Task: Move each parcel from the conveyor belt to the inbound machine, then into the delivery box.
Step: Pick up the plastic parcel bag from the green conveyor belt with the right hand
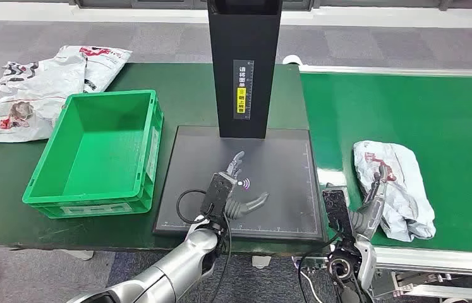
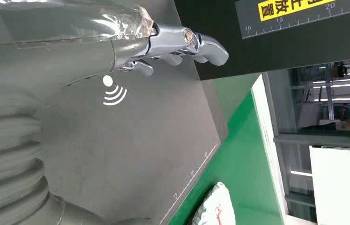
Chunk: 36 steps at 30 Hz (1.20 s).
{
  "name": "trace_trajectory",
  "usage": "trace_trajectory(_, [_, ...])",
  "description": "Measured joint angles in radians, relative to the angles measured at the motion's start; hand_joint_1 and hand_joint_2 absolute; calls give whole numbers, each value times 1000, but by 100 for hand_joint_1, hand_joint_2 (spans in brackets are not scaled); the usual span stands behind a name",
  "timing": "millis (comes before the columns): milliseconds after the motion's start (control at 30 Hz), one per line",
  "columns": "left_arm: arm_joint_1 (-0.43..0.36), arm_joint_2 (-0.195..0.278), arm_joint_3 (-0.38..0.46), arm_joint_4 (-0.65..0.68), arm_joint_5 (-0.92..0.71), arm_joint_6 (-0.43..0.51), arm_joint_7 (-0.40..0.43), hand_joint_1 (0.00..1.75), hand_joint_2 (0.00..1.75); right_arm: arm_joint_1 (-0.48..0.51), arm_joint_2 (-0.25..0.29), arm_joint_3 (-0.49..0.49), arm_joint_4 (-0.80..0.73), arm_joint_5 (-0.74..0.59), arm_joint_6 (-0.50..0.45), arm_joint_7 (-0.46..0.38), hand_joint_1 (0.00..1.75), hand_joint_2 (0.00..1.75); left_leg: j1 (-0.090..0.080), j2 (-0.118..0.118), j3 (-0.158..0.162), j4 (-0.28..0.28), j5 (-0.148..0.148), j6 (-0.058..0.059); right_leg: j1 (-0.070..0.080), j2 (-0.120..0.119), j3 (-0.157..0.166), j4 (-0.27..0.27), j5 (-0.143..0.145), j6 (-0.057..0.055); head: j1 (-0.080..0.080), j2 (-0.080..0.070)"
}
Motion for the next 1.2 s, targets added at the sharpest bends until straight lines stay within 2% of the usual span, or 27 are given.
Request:
trace_trajectory(67, [1,0,6,0,-9,-3,0,0,175,-3,0,-26,0,65,0,9,0,175,0,0,0,0,0,0,0,0,0,0,0,0,0,0])
trace_trajectory(167, [5,1,24,2,-35,-22,4,0,175,-20,1,-132,2,300,0,68,0,175,-1,0,0,0,0,0,-1,0,0,0,0,0,0,0])
trace_trajectory(267, [13,1,29,0,-41,-37,18,0,175,-53,-7,-262,30,504,0,162,0,175,-2,-1,0,0,0,1,-2,-1,0,0,0,0,0,0])
trace_trajectory(433, [20,0,29,-8,-16,-46,35,0,175,-102,-53,-403,150,679,0,356,0,175,-3,-1,0,0,-1,2,-3,-1,0,0,0,2,0,0])
trace_trajectory(500, [20,0,29,-9,-13,-48,37,0,175,-108,-60,-416,169,701,0,384,0,175,-3,-1,0,0,-1,2,-3,-1,0,0,0,2,0,0])
trace_trajectory(733, [20,0,29,-10,-12,-49,37,0,175,-111,-64,-420,177,708,0,394,0,175,-3,-1,0,0,-1,2,-3,0,0,0,0,2,0,0])
trace_trajectory(800, [20,-1,29,-11,-8,-52,38,0,175,-120,-79,-435,218,731,1,431,0,175,-3,-1,0,0,-1,2,-3,0,0,0,0,2,0,0])
trace_trajectory(933, [25,-4,29,-19,3,-66,39,0,175,-155,-148,-457,404,793,25,541,0,175,-3,0,0,0,-1,3,-3,0,0,0,0,2,0,0])
trace_trajectory(1100, [29,-4,29,-20,1,-78,38,0,175,-171,-174,-457,476,817,142,613,0,175,-3,0,0,0,-1,3,-3,0,0,0,0,2,0,0])
trace_trajectory(1200, [31,-4,29,-20,-8,-89,38,0,175,-177,-184,-457,514,824,240,615,0,175,-3,0,0,0,-1,3,-3,0,0,0,0,2,0,0])
